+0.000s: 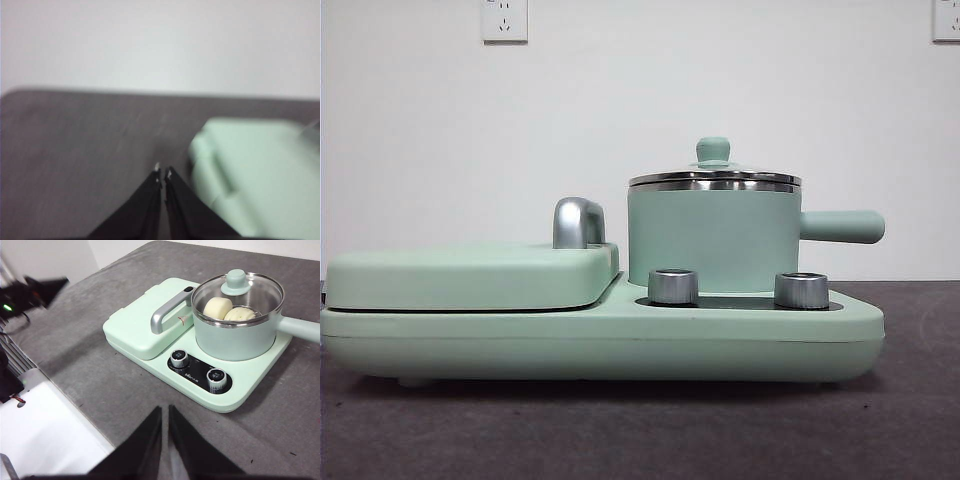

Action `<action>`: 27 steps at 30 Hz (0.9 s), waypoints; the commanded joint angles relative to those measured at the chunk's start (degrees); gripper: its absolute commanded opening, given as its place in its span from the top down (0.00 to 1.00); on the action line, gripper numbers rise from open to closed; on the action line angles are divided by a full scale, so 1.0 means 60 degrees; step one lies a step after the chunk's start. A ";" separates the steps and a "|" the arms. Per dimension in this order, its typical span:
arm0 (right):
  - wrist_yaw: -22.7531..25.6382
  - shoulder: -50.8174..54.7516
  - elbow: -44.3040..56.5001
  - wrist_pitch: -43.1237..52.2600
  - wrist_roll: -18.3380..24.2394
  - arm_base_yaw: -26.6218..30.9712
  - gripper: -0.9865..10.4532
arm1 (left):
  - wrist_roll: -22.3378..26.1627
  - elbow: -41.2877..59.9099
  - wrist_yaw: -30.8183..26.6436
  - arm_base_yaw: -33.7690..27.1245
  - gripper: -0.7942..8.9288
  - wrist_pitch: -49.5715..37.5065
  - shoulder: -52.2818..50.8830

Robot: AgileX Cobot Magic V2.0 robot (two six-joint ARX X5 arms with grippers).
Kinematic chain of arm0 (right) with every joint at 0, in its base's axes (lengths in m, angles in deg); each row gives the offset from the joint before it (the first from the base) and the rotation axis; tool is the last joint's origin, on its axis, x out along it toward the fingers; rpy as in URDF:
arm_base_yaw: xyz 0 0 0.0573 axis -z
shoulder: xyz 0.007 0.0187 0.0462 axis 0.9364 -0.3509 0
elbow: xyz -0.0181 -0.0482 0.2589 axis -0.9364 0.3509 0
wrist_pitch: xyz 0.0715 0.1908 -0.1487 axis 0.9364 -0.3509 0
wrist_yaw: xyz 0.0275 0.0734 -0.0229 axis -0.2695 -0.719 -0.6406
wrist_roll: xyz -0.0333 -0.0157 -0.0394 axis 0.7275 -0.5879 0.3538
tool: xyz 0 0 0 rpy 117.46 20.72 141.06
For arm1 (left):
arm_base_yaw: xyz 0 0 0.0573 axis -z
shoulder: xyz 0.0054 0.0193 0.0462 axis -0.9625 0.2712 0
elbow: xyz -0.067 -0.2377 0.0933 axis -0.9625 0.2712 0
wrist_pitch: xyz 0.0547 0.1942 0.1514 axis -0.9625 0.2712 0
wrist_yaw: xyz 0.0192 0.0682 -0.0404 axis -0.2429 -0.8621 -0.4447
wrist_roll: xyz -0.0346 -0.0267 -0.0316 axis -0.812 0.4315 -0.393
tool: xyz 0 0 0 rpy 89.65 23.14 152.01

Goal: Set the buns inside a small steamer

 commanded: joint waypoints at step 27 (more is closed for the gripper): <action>0.0007 0.0007 -0.0098 0.0091 0.0084 -0.0069 0.90 | 0.0339 0.0951 -0.0051 -0.0627 0.90 0.0222 -0.0069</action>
